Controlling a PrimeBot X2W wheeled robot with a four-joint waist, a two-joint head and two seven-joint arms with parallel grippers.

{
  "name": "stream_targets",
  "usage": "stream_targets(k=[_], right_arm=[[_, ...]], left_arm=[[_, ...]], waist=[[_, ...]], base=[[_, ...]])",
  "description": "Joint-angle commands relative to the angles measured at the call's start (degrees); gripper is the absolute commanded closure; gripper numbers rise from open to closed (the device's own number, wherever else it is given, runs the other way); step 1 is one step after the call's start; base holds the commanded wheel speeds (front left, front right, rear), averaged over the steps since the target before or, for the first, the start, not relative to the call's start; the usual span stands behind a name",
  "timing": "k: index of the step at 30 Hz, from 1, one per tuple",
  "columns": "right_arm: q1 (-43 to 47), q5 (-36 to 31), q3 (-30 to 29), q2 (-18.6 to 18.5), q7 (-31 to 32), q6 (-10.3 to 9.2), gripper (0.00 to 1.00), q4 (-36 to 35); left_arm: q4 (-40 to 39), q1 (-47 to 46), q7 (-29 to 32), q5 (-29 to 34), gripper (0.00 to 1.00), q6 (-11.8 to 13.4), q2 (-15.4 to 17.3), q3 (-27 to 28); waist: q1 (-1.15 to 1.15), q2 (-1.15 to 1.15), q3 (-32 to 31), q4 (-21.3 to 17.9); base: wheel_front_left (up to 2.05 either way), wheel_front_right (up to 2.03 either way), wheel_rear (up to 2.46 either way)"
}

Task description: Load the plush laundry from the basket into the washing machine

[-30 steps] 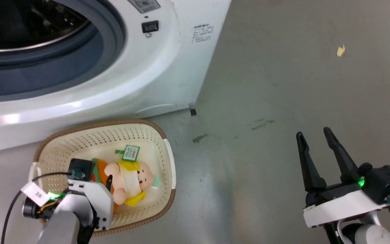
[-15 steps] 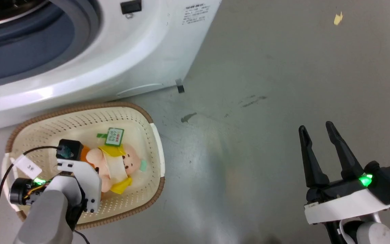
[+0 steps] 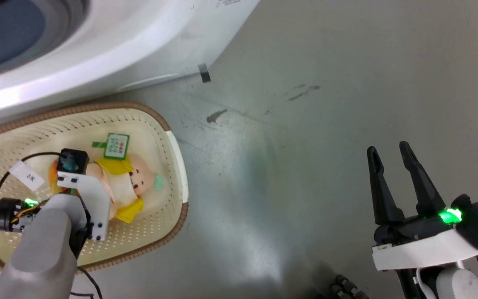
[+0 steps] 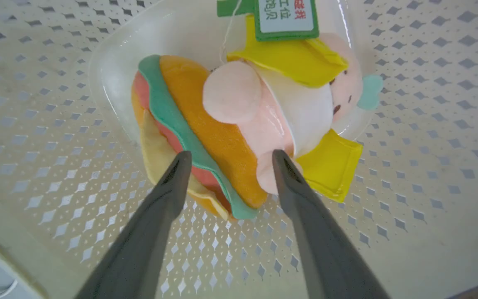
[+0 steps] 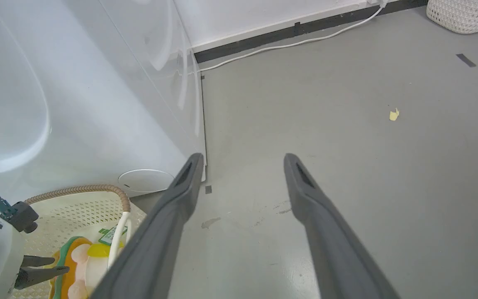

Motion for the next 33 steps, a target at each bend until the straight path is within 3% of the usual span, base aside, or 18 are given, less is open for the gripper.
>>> stream_targets(k=[1,16,17,18,27,33], right_arm=[[-1.01,0.81,0.19,-0.03,-0.53,-0.03,0.0,-0.5],[-1.83,4.36,1.32,-0.03,-2.32,-0.04,0.0,-1.12],[-1.98,4.58,1.34,-0.03,-2.44,-0.04,0.0,-1.11],[-2.15,4.78,1.29,-0.03,-2.55,-0.04,0.0,-1.13],[-3.83,6.42,2.02,-0.03,-3.63,-0.04,0.0,-0.94],[-6.06,7.19,3.85,-0.04,-4.29,-0.04,0.0,0.08]], left_arm=[[1.49,-1.89,0.56,-0.21,0.0,0.3,0.72,-0.51],[9.11,-8.04,1.3,-5.4,0.0,1.36,2.74,-0.76],[9.7,-8.24,1.28,-5.61,0.33,1.29,2.93,-0.96],[10.27,-8.48,1.38,-5.72,1.0,1.19,3.13,-1.25],[15.32,-9.95,0.84,-8.25,1.0,1.03,6.14,-2.05],[18.42,-9.24,-2.6,-11.28,1.0,1.51,8.53,-0.82]], waist=[[0.0,0.0,1.48,-0.61],[0.0,0.0,8.66,-3.62],[0.0,0.0,8.99,-3.92],[0.0,0.0,9.3,-4.19],[0.0,0.0,10.96,-7.39],[0.0,0.0,9.56,-10.13]], base=[[0.0,0.0,0.0],[0.0,0.0,0.0],[0.0,0.0,0.0],[0.0,0.0,0.0],[0.0,0.0,0.0],[0.0,0.0,0.0]])
